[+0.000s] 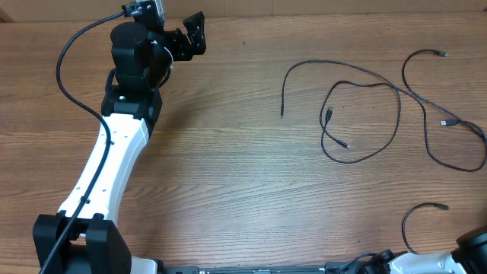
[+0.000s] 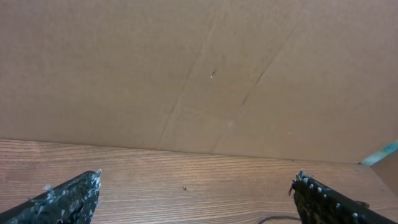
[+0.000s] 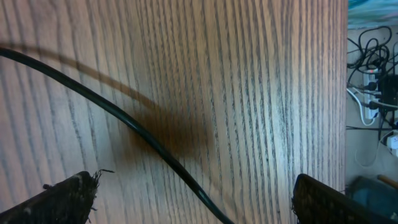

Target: Untangle cables

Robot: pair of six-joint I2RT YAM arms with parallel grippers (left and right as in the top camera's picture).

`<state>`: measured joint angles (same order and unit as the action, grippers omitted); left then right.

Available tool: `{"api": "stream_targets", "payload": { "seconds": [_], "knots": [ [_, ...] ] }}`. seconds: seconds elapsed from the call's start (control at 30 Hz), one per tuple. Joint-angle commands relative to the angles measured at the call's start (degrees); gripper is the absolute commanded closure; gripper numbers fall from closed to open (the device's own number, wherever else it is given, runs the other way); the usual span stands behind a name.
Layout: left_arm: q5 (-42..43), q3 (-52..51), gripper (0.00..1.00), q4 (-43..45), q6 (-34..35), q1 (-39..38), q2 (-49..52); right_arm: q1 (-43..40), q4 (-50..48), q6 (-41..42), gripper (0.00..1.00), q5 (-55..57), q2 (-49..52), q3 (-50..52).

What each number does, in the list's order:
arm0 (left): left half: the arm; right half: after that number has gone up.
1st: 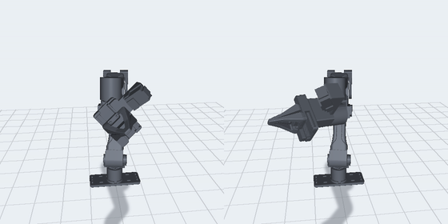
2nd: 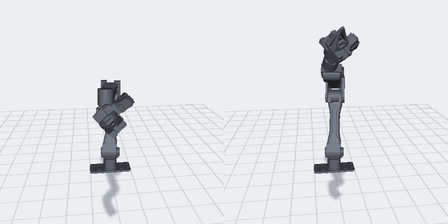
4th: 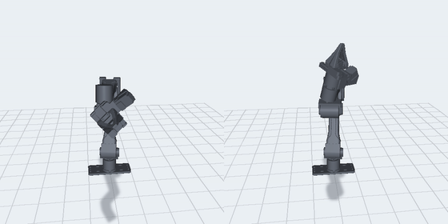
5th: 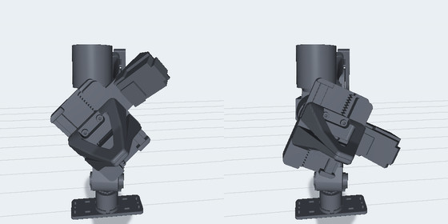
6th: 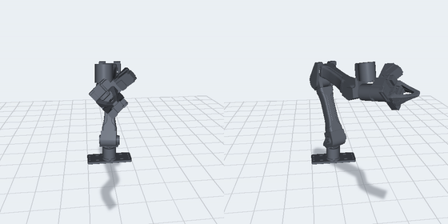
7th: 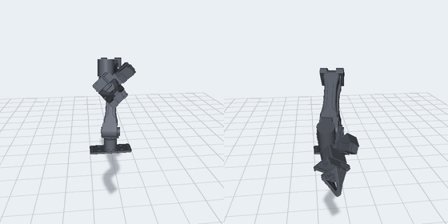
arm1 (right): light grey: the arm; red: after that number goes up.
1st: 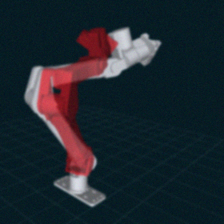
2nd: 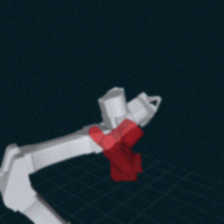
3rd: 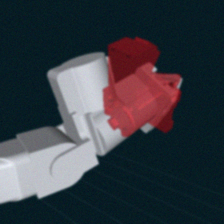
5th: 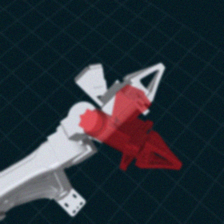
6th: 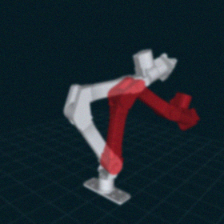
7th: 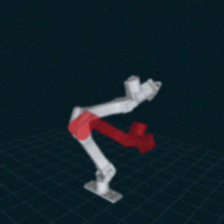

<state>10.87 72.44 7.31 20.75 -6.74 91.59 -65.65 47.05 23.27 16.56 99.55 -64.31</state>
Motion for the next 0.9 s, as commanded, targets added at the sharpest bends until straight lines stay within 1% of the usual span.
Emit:
{"api": "stream_targets", "payload": {
  "seconds": [0.0,0.07,0.23,0.5,0.63,0.73,0.8,0.87],
  "knots": [
    [-0.8,0.5,0.0,0.2,-1.4,0.1,-0.1,-0.4,-0.4,-1.1,0.0,0.3,2.4,0.3],
    [-0.8,0.5,0.0,0.2,-1.4,0.1,-0.1,-0.4,-0.2,-1.0,0.01,0.0,3.6,0.3],
    [-0.8,0.5,0.0,0.2,-1.4,0.1,-0.1,-0.4,-0.7,-1.0,0.08,-1.2,4.2,0.3],
    [-0.8,0.5,0.0,0.2,-1.4,0.1,-0.1,-0.4,-1.8,-1.0,0.11,-1.2,4.2,0.3],
    [-0.8,0.5,0.01,0.2,-1.4,0.1,-0.1,-0.4,-1.8,-1.0,0.17,-1.2,4.2,0.3],
    [-0.8,0.5,0.0,0.2,-1.4,0.1,-0.1,-0.4,-1.8,-1.0,0.28,-1.2,4.2,0.4],
    [-0.8,0.5,0.0,0.2,-1.4,0.1,-0.1,-0.4,-1.8,-1.0,0.34,-1.2,4.2,0.5],
    [-0.8,0.5,0.0,0.2,-1.4,0.1,-0.1,-0.4,-1.8,-1.0,0.36,-1.2,4.2,0.6]
  ]
}}
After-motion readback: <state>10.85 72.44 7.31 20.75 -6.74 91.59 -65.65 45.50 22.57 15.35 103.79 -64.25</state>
